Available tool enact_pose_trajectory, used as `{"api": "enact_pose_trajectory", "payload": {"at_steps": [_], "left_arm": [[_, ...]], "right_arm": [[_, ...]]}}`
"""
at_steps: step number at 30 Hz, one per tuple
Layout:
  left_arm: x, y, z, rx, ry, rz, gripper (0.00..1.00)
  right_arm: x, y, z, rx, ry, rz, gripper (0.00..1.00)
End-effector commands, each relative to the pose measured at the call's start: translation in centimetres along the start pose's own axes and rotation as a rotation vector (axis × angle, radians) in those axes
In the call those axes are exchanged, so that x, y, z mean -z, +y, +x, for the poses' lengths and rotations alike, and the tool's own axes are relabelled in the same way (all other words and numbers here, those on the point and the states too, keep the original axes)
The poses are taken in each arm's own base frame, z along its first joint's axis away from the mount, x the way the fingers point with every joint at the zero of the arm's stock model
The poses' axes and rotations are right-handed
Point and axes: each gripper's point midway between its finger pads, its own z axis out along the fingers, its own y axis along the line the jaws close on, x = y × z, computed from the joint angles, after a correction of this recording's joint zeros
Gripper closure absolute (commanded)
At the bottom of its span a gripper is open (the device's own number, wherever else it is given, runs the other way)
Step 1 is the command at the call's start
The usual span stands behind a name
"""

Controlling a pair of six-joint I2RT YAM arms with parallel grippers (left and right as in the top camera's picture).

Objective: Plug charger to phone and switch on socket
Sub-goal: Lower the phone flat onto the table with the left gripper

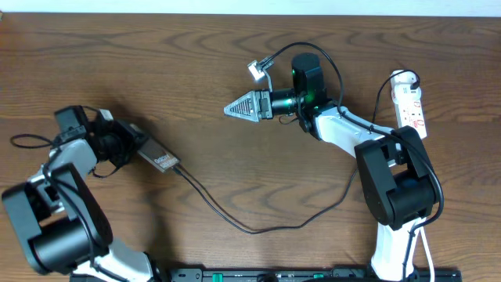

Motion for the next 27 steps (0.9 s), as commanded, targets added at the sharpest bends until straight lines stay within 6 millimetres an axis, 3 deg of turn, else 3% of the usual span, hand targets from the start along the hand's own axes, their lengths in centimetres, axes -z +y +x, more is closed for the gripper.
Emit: {"api": "enact_pose_trajectory", "payload": {"at_steps": [1,11,27], "left_arm": [[-0.5,0.4,-0.1,0.015,0.014,-0.003,0.93],[-0.5,0.8,0.1,0.022,0.017,-0.019,0.92],[-1.0,2.4,2.3,0.067,0.069,-0.049,0.92]], "right_arm": [[0.1,0.5,-0.4,0.055,-0.002,0.0,0.01],[-0.4,0.3,0.1,0.053,0.011,0.008,0.01],[-1.6,0.4,0.6,0.052,0.022,0.018,0.01]]}}
